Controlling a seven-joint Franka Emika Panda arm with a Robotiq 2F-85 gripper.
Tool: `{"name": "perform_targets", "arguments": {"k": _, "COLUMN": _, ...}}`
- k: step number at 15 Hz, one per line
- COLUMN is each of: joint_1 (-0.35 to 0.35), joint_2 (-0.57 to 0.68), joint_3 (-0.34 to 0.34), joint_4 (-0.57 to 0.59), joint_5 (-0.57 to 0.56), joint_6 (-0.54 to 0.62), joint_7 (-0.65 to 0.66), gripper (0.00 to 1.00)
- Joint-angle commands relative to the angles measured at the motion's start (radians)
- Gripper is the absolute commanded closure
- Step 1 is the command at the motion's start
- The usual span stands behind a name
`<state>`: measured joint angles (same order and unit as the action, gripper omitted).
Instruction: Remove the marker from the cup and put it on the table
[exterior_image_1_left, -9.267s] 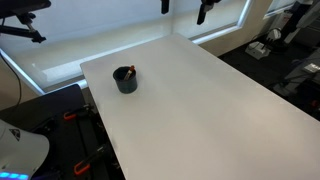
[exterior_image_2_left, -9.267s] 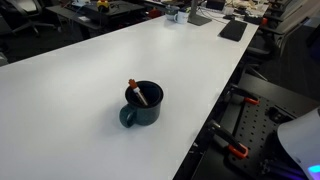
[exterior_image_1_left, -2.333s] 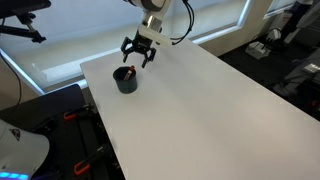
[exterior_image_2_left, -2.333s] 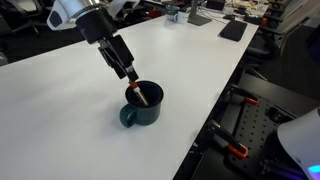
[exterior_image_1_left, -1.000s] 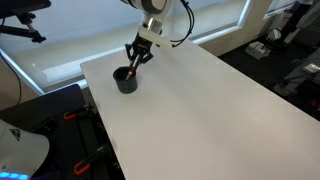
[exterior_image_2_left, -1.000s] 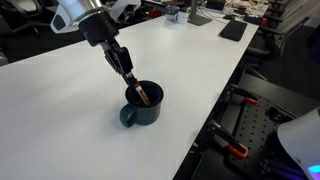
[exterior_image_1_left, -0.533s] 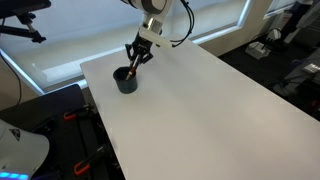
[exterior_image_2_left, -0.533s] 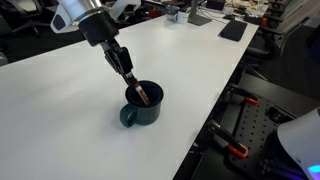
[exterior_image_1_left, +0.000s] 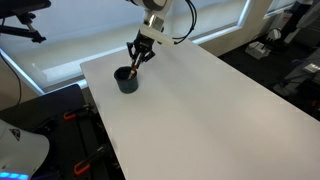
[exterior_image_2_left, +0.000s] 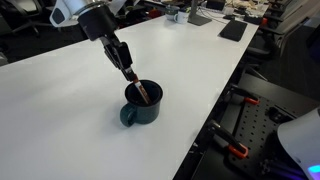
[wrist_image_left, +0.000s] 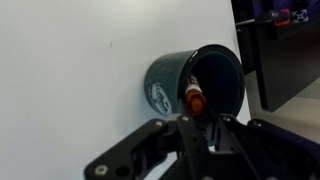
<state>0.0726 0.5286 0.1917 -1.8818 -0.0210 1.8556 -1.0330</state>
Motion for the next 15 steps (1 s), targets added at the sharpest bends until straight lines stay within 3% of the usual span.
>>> {"name": "perform_targets", "arguments": {"k": 1, "joint_1": 0.001, "joint_2": -0.060, "joint_3": -0.006, "joint_4": -0.019, "joint_5": -0.016, "joint_6": -0.010, "joint_7": 0.023, "gripper": 0.95}}
{"name": "perform_targets", "arguments": {"k": 15, "joint_1": 0.027, "joint_2": -0.250, "joint_3": -0.016, "joint_4": -0.045, "joint_5": -0.152, "joint_6": -0.080, "joint_7": 0.125, "gripper": 0.95}}
